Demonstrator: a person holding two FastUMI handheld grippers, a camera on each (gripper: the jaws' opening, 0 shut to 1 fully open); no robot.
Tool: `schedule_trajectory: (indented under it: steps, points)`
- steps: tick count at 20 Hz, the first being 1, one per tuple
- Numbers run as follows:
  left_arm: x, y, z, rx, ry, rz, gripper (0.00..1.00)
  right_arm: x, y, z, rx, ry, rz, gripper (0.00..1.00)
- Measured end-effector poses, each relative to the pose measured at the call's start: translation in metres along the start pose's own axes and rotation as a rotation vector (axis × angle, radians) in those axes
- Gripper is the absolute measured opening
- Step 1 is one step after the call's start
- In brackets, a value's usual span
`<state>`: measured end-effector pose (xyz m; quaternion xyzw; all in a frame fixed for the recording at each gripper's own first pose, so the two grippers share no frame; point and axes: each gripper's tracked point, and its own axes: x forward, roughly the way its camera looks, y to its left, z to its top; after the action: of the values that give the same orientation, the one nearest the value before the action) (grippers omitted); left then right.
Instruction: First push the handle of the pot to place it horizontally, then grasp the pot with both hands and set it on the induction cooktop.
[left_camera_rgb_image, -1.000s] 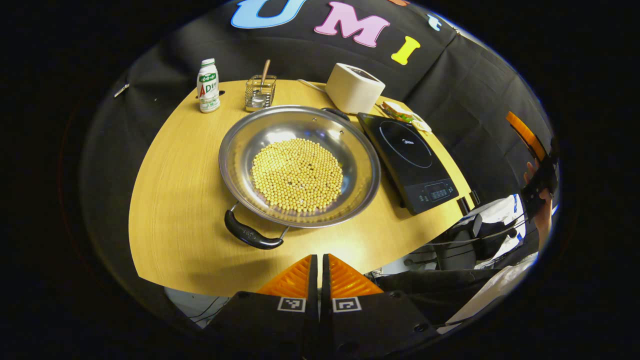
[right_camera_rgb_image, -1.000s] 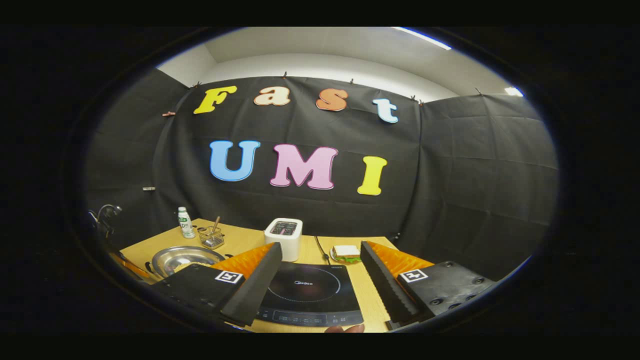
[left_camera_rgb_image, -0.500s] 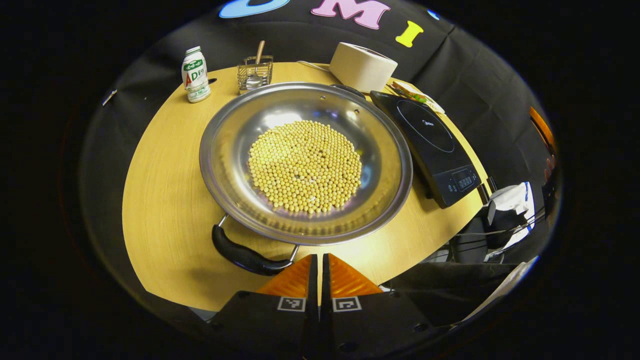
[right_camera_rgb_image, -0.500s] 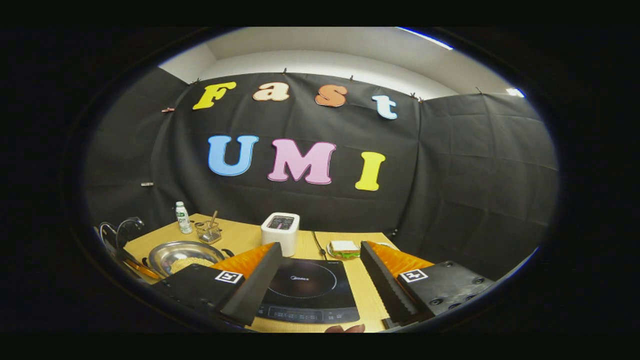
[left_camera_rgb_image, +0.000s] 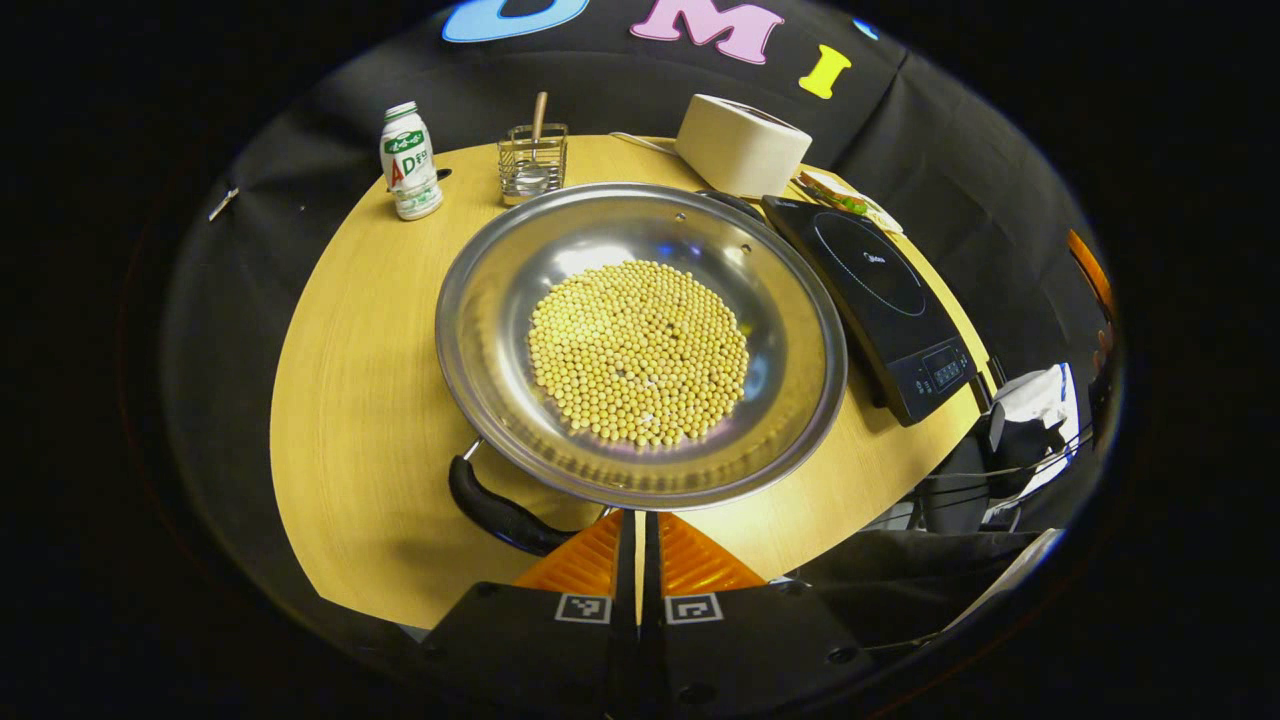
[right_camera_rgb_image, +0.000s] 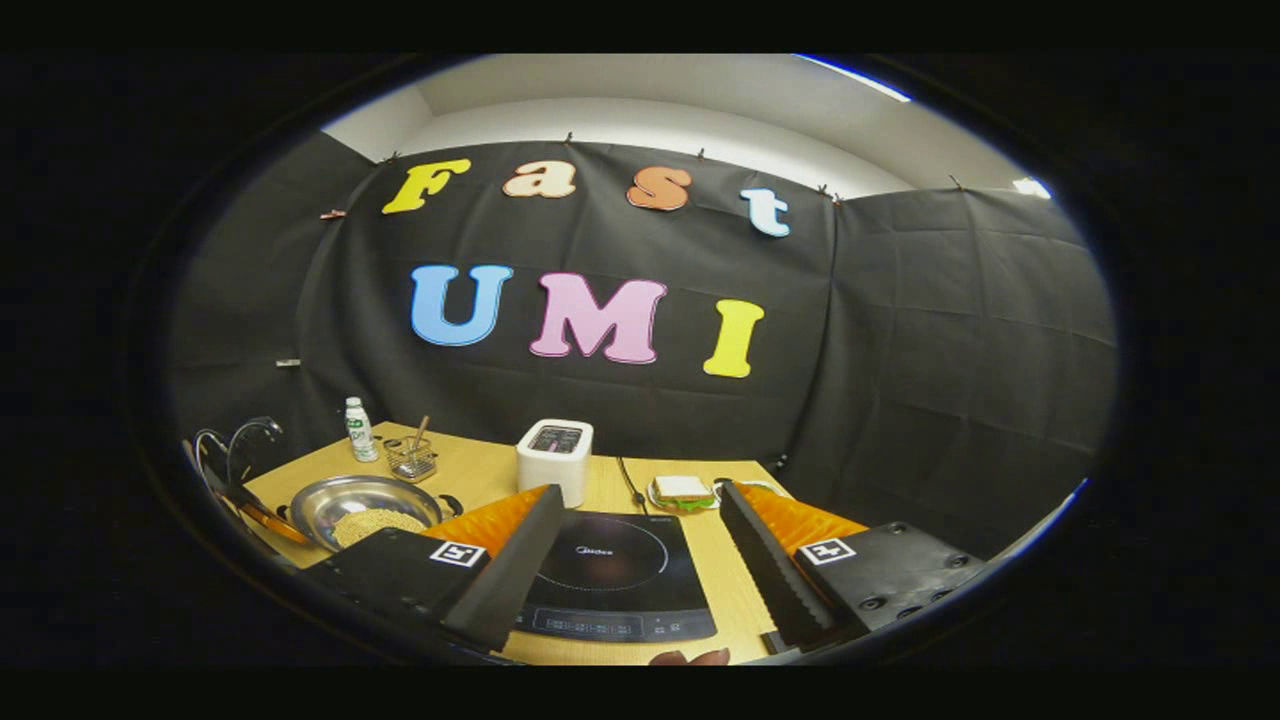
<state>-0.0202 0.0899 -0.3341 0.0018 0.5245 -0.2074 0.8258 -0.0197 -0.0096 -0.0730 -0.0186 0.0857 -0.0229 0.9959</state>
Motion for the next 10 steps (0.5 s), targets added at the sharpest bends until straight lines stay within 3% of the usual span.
schedule_trajectory:
  steps: [10]
  points:
    - [-0.003,0.052,0.011,-0.005,0.0,0.039,0.05,-0.005,0.015,-0.004,-0.035,0.013,-0.003,0.98]
